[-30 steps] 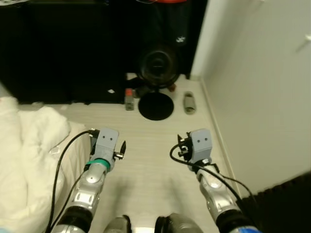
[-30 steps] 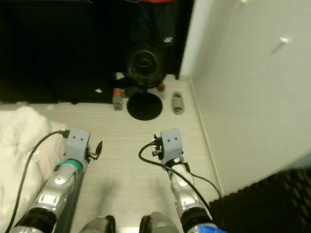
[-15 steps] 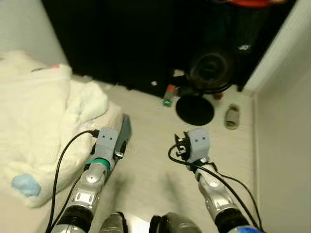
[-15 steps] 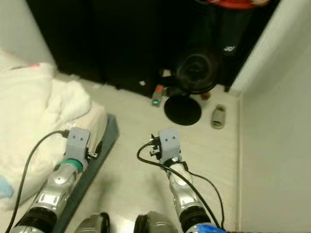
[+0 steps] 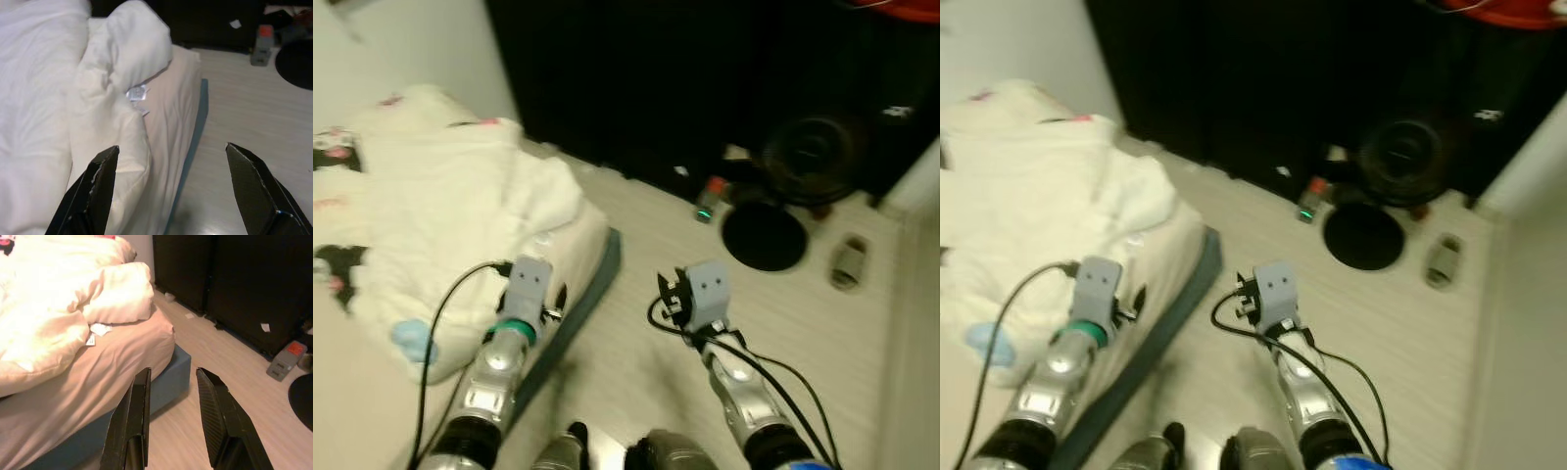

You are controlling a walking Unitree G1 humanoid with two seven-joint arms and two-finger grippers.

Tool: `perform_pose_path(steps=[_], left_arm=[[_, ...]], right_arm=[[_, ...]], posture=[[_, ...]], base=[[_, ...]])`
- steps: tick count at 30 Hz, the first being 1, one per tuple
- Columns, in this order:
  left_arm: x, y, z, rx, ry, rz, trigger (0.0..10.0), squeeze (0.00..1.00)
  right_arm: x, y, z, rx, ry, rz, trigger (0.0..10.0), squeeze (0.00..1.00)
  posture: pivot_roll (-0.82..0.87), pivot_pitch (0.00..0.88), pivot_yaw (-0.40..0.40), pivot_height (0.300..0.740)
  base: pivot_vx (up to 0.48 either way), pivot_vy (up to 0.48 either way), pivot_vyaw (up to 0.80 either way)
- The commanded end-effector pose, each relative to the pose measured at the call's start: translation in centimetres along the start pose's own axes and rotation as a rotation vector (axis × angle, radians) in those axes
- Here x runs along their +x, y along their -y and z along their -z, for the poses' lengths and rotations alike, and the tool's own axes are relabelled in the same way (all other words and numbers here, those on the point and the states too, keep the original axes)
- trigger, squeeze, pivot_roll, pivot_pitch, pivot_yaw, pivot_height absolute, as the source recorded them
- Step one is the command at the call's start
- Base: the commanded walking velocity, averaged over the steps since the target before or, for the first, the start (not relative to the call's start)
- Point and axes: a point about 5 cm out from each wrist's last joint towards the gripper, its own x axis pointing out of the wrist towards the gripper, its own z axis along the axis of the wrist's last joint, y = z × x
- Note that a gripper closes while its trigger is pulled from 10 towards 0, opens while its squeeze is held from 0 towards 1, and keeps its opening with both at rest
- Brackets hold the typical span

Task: Clean up the room

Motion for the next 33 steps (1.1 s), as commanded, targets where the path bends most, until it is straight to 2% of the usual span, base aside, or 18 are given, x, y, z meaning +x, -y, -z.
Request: perform_pose_path(steps=[1,33], left_arm=[[-0.26,-0.17,0.71,0.009,-0.03,0.0,10.0,0.0],[-0.36,-0.3,0.85,0.012,-0.038,0.001,10.0,0.0]], right_arm=[[-0.19,-0.01,0.3,0.011,-0.013,0.004,10.0,0.0],[-0.3,-0.19,0.45,0.02,-0.018,0.007,10.0,0.0]], posture=[[-0.07,0.058,0.025,0.72],[-0.07,0.064,0.028,0.72]], base=[[0.0,0.0,0.76],[0.0,0.0,0.76]])
